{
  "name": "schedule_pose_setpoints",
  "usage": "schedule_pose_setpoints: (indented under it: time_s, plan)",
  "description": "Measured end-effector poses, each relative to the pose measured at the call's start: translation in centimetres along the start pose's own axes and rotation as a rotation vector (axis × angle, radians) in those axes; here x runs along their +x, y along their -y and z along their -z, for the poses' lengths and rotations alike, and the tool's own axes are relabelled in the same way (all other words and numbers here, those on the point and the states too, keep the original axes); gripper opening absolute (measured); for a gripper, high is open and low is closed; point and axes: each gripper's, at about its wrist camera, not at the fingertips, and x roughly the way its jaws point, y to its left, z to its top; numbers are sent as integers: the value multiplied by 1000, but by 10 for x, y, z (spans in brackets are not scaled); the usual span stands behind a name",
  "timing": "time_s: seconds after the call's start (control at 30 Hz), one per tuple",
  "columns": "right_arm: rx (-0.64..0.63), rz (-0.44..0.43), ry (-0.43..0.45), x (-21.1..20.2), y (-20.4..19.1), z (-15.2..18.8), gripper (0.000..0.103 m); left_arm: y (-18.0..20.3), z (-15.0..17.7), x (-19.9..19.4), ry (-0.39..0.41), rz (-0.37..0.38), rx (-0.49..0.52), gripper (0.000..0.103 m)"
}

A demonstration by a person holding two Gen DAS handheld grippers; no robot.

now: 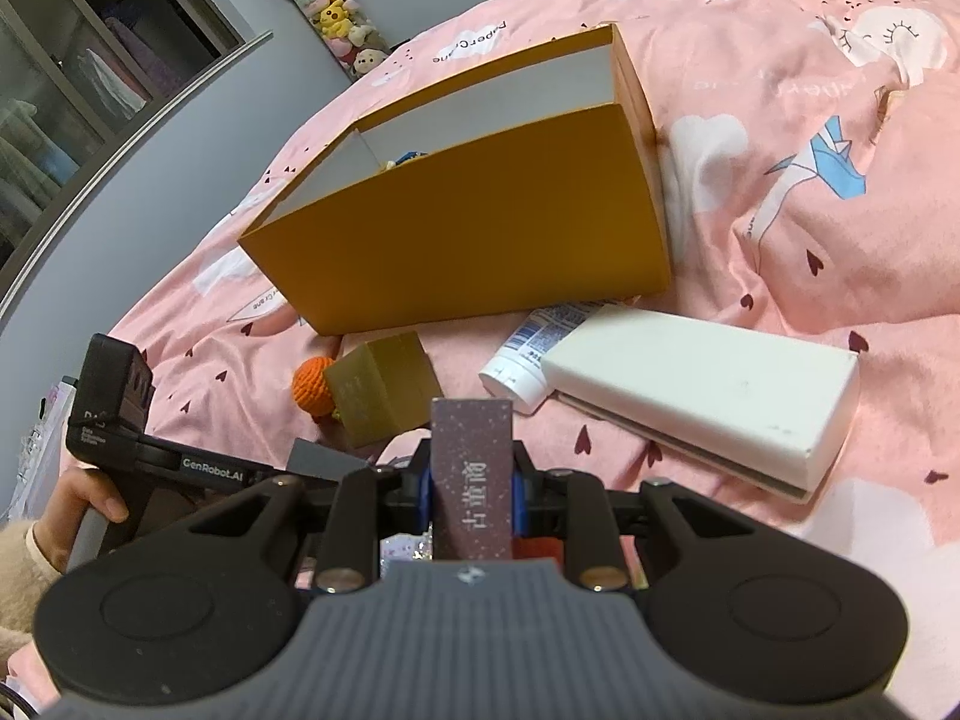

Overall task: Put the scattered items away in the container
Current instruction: 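Grasp the dark grey square box with the left tool while the right tool holds the maroon box, then carry the grey box and the maroon box over the orange box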

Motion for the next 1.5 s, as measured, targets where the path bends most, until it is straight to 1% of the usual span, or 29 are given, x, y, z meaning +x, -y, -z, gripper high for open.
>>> schedule_pose_setpoints:
  time_s: [0.07, 0.13, 0.17, 0.23, 0.33, 0.5, 0.53, 0.63, 0.73, 0.87, 0.9, 1.03, 1.23, 1.37, 1.5]
  plan:
    - [1, 0, 0, 0, 1, 0, 26, 2, 2, -4, 8, -10, 11, 86]
    - [3, 3, 2, -1, 1, 0, 26, 6, 5, -12, 27, -27, 24, 76]
    - [3, 4, 2, 0, 1, 0, 26, 8, 6, -17, 39, -38, 35, 73]
    - [6, 3, 3, -1, 2, 0, 26, 10, 7, -25, 57, -50, 44, 64]
    - [6, 3, 3, -1, 2, 1, 26, 14, 8, -35, 71, -62, 61, 57]
    - [7, 3, 3, -1, 2, 1, 26, 22, 9, -44, 84, -75, 101, 48]
    - [8, 3, 2, -1, 2, 1, 26, 24, 10, -44, 82, -67, 105, 44]
    - [14, 6, 2, -1, 3, 1, 26, 28, 14, -48, 69, -32, 119, 39]
    - [18, 5, 2, -2, 4, 1, 26, 34, 15, -41, 58, -14, 123, 39]
    - [16, 7, 1, -2, 4, 1, 26, 32, 19, -29, 28, -36, 111, 38]
    - [16, 9, 2, -2, 5, 1, 26, 32, 20, -28, 34, -38, 109, 38]
    - [19, 16, 4, -3, 5, 1, 26, 36, 22, -38, 79, -68, 129, 38]
    - [-10, 42, 21, -8, 1, -3, 26, 45, 22, -58, 136, -78, 155, 38]
    - [-24, 52, 44, -16, -2, -9, 26, 55, 21, -76, 186, -74, 179, 38]
    - [-54, 68, 69, -25, -8, -17, 26, 66, 18, -96, 261, -53, 192, 38]
